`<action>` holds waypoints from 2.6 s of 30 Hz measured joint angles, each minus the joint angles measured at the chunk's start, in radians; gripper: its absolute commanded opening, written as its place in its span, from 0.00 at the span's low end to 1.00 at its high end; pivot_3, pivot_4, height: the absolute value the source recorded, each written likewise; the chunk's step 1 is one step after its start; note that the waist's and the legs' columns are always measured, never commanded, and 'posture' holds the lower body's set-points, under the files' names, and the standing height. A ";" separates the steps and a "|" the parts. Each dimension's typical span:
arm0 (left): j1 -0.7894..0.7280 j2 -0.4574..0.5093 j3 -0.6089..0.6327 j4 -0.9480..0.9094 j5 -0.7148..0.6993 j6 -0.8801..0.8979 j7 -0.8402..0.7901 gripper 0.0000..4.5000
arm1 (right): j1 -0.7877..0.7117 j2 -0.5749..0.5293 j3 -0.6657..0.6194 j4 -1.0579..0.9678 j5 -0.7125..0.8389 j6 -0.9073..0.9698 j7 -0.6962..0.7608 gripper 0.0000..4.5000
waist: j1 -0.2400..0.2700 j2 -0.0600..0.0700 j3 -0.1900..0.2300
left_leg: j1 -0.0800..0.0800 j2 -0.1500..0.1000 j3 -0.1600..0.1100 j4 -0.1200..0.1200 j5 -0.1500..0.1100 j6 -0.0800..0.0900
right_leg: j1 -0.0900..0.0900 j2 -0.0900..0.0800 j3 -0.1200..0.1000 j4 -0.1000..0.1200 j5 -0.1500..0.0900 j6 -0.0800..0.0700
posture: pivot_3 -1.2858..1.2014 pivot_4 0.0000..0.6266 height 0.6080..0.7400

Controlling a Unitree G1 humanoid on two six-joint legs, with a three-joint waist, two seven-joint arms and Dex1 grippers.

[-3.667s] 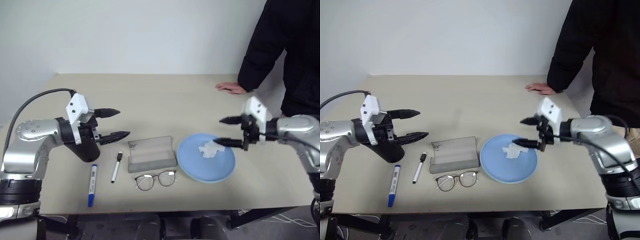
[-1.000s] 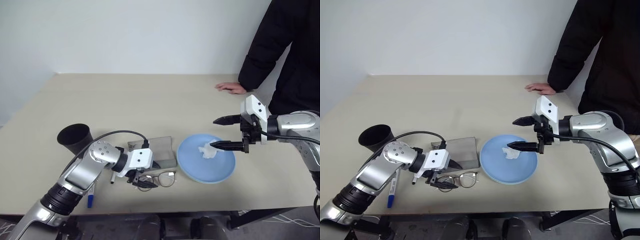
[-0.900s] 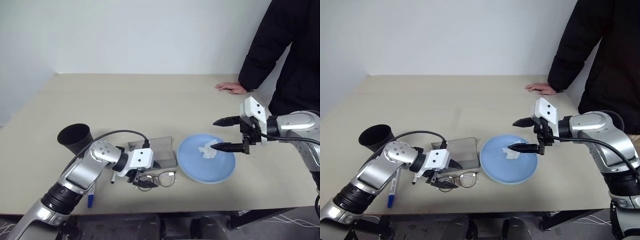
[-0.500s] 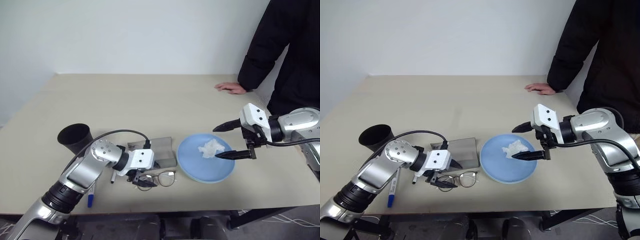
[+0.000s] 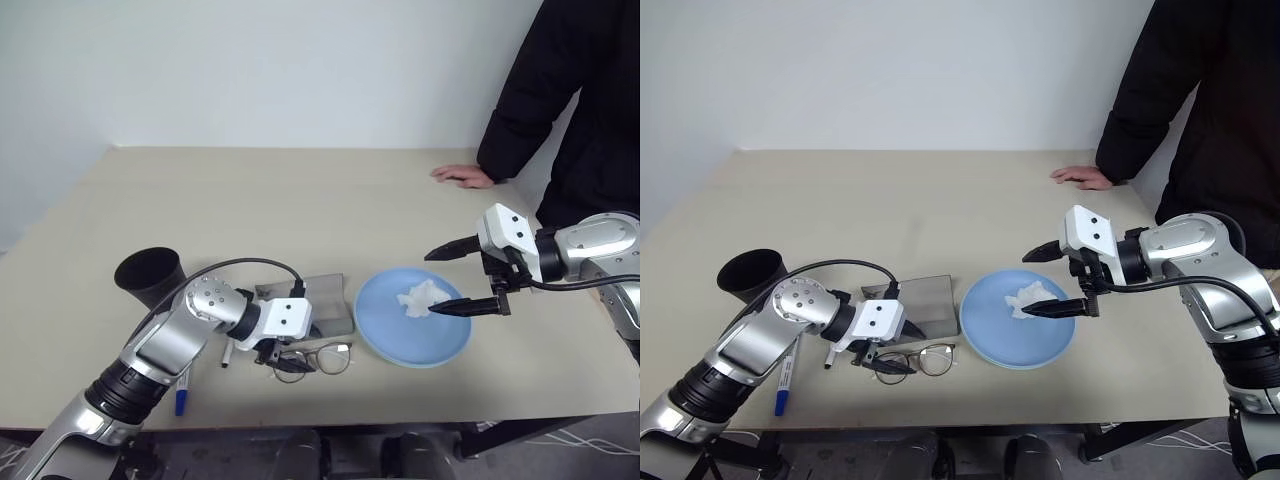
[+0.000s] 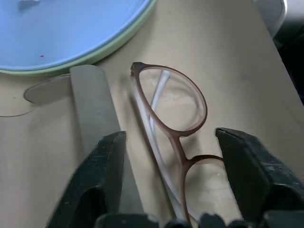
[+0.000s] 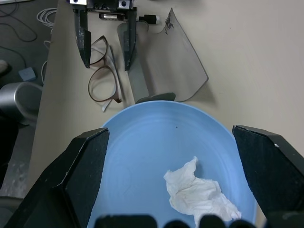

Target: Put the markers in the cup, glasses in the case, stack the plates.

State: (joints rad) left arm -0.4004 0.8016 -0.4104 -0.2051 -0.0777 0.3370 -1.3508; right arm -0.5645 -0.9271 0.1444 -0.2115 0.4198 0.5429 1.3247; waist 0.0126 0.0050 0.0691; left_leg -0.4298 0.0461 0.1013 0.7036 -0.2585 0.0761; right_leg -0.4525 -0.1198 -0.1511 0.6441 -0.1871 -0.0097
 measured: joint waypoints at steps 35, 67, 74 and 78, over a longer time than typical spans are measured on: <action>-0.237 -0.036 0.128 -0.014 -0.245 0.244 -0.023 0.01 | -0.017 0.010 0.003 0.011 0.001 0.009 0.002 1.00 | 0.000 0.000 0.000 | 0.001 0.000 -0.003 0.003 0.000 0.001 | 0.005 0.001 -0.001 0.000 0.000 0.000 | 0.52 0.00 0.68; -0.196 -0.081 0.027 0.307 0.109 -0.105 0.076 0.01 | -0.030 0.030 0.004 0.025 0.005 0.030 -0.013 1.00 | 0.000 0.000 0.000 | 0.000 -0.001 -0.003 0.004 0.000 0.002 | 0.004 -0.001 -0.001 0.001 0.001 0.001 | 0.52 0.00 0.68; -0.185 -0.072 0.025 0.259 0.109 -0.073 0.039 0.01 | -0.028 0.029 0.004 0.023 0.009 0.036 -0.013 1.00 | 0.000 0.000 0.000 | 0.000 -0.001 -0.003 0.004 0.000 0.002 | 0.004 -0.001 -0.001 0.001 0.001 0.001 | 0.52 0.00 0.68; -0.183 -0.060 0.023 0.252 0.117 -0.071 0.023 0.01 | -0.028 0.029 0.004 0.022 0.010 0.040 -0.014 1.00 | 0.000 0.000 0.000 | 0.000 -0.001 -0.003 0.004 0.000 0.002 | 0.004 -0.001 -0.001 0.001 0.001 0.001 | 0.52 0.00 0.68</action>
State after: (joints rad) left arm -0.5832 0.7414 -0.3871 0.0472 0.0388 0.2662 -1.3279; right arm -0.5927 -0.8978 0.1486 -0.1896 0.4303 0.5832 1.3111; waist 0.0124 0.0051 0.0689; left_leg -0.4298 0.0453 0.0987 0.7071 -0.2589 0.0780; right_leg -0.4484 -0.1204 -0.1519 0.6447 -0.1865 -0.0089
